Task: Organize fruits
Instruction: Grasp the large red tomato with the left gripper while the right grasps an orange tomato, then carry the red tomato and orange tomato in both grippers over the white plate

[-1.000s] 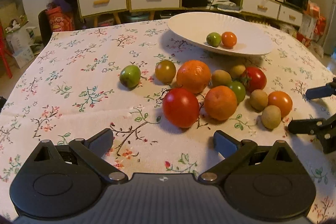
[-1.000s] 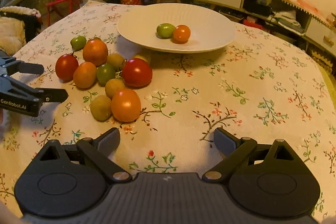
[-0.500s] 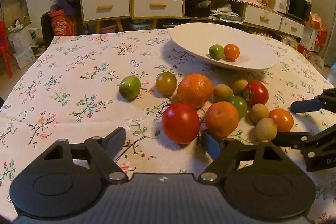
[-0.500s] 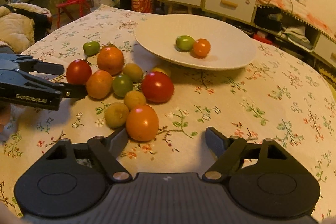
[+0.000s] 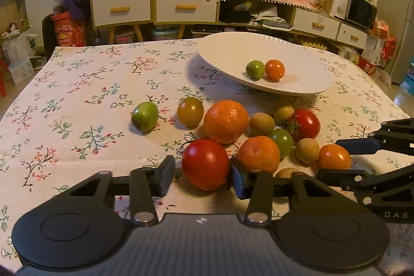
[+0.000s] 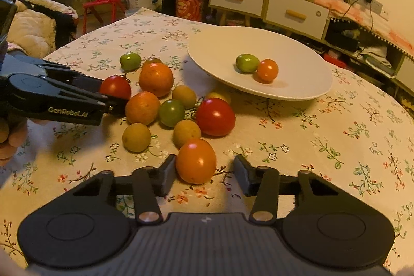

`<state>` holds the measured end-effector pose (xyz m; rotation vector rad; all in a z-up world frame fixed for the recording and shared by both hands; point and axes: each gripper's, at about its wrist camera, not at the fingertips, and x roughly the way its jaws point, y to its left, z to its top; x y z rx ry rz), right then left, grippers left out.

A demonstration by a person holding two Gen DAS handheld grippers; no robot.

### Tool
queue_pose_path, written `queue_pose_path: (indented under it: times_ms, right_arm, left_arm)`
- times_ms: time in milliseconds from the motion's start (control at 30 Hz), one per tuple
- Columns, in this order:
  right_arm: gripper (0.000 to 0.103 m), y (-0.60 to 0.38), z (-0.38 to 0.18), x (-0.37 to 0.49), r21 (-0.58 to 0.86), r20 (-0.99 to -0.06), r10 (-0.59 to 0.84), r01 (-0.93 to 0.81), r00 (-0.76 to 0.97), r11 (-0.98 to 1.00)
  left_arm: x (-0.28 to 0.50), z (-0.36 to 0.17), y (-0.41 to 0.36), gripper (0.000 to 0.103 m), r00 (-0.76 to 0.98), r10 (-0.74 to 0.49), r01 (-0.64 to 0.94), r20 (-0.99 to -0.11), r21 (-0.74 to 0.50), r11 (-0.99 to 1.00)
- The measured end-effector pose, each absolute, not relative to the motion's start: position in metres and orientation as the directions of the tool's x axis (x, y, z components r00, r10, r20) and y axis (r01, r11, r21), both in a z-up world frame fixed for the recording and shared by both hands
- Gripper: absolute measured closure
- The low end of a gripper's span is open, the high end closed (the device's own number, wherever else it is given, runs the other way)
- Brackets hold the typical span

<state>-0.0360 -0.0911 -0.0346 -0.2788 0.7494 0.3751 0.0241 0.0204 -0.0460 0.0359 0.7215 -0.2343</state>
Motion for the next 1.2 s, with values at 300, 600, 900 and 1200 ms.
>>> queue_pose_path:
  times_ms: [300, 600, 900, 1200]
  right_arm:
    - [0.075, -0.085, -0.031, -0.037, -0.110, -0.711, 0.232, -0.430, 0.664, 0.896]
    - [0.075, -0.087, -0.022, -0.037, -0.064, -0.714, 0.249, -0.416, 0.654, 0.907]
    - [0.075, -0.093, -0.015, -0.033, -0.004, -0.721, 0.259, -0.378, 0.643, 0.926]
    - [0.075, -0.096, -0.004, -0.029, 0.035, -0.731, 0.260, -0.345, 0.631, 0.938]
  left_arm:
    - [0.025, -0.042, 0.022, 0.070, 0.701, -0.211, 0.217, -0.681, -0.078, 0.973]
    - [0.025, -0.034, 0.024, 0.070, 0.694, -0.238, 0.209, -0.680, -0.126, 0.970]
    - [0.023, -0.025, 0.025, 0.070, 0.683, -0.260, 0.201, -0.683, -0.168, 0.965]
    - [0.023, -0.012, 0.017, 0.070, 0.678, -0.284, 0.212, -0.678, -0.190, 0.959]
